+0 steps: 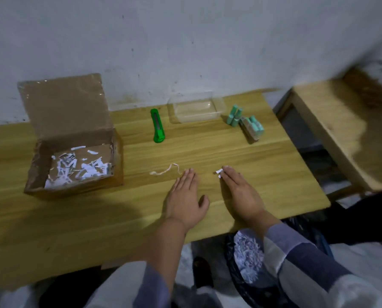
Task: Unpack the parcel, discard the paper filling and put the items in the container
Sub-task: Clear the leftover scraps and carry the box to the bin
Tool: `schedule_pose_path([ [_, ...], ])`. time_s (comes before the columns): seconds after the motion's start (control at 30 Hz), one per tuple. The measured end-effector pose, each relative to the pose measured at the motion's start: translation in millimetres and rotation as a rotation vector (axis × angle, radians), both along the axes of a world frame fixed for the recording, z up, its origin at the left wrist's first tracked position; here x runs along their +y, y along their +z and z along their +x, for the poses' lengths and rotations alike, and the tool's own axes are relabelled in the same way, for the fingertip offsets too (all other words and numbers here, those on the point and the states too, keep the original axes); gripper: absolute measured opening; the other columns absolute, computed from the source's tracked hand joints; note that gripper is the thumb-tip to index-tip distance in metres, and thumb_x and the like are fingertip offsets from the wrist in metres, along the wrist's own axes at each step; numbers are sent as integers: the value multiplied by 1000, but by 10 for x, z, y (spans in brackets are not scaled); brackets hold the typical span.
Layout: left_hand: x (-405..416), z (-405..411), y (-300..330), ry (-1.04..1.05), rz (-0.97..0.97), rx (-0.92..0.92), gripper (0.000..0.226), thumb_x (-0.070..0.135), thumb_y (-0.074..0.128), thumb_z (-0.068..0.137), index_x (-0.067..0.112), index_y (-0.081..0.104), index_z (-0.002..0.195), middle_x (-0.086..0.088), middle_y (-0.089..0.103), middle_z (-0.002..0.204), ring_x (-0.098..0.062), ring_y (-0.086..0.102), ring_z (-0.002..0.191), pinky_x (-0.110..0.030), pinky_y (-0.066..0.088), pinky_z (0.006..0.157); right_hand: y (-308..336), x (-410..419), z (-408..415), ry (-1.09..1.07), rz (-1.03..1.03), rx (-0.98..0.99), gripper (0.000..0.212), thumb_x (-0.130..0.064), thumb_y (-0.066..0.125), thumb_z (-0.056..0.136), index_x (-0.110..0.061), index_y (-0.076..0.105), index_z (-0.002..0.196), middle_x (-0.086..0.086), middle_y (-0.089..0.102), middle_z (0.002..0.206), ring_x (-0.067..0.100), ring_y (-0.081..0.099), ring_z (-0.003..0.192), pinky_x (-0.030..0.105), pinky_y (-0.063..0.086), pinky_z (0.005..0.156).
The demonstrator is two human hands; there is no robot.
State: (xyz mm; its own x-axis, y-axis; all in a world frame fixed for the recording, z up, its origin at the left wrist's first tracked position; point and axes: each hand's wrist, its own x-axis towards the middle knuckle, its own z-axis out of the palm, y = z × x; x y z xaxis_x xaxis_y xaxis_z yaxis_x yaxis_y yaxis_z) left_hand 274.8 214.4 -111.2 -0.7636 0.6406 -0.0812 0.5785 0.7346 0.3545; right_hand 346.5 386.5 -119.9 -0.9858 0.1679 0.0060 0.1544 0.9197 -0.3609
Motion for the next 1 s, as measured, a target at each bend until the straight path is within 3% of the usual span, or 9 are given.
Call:
schedule_pose_path([
  [0.1, 337, 107, 20, -130, -9, -24, 74, 48, 31, 87, 12, 17, 150, -2, 11, 160, -13, 5, 148, -29, 1, 120, -10, 260, 339, -123, 33, -49, 60, -2, 21, 83, -1, 39, 140, 14, 32, 152, 28, 26, 144, 44, 17, 117],
  [0.17, 564, 197, 37, -258, -11, -24, 69, 45, 35, 92, 13, 16, 151, -1, 10, 160, -12, 5, 148, -29, 0, 120, -8, 404, 501, -187, 36, -46, 60, -2, 20, 83, -1, 37, 141, 14, 31, 153, 28, 25, 144, 45, 19, 118],
  [0.3, 956, 309, 38, -411, 36, -60, 60, 37, 35, 96, 15, 21, 150, 2, 15, 160, -9, 10, 147, -29, 3, 120, 49, 633, 655, -253, -5, -36, 60, 13, 40, 84, -1, 35, 142, 15, 27, 155, 28, 22, 145, 44, 20, 119],
  [0.47, 1174, 243, 96, -412, 155, 61, 53, 29, 27, 91, 21, 45, 139, 6, 47, 145, -10, 42, 133, -29, 25, 112, 139, 761, 637, -275, -130, 69, 52, 8, 46, 82, 0, 48, 133, 21, 43, 144, 35, 44, 133, 48, 43, 104],
  [0.57, 1124, 146, 149, -335, 223, 137, 49, 23, 32, 87, 25, 52, 131, 9, 56, 134, -11, 49, 126, -33, 34, 105, 210, 739, 541, -275, -115, 107, 41, -10, 39, 86, -1, 59, 121, 22, 55, 131, 38, 54, 121, 50, 47, 99],
  [0.67, 972, 14, 159, -209, 150, 151, 46, 17, 41, 91, 22, 45, 136, 5, 47, 143, -12, 39, 135, -35, 26, 112, 267, 656, 405, -254, -37, 113, 42, -24, 33, 88, -10, 63, 113, 16, 57, 130, 35, 49, 127, 54, 36, 108],
  [0.8, 759, -123, 87, -97, -59, 60, 54, 28, 33, 98, 17, 19, 149, 3, 14, 160, -13, 5, 148, -43, 4, 120, 224, 515, 162, -148, -5, 29, 34, -22, 46, 92, -19, 56, 125, 4, 49, 142, 24, 34, 139, 51, 20, 116],
  [1.0, 647, -196, -22, -159, -174, 26, 57, 35, 21, 101, 16, 5, 151, 3, -6, 161, -13, -9, 147, -47, -1, 120, 174, 230, 30, -44, 6, -36, 48, -37, 33, 89, -18, 59, 125, 2, 56, 136, 22, 48, 130, 43, 35, 107],
])
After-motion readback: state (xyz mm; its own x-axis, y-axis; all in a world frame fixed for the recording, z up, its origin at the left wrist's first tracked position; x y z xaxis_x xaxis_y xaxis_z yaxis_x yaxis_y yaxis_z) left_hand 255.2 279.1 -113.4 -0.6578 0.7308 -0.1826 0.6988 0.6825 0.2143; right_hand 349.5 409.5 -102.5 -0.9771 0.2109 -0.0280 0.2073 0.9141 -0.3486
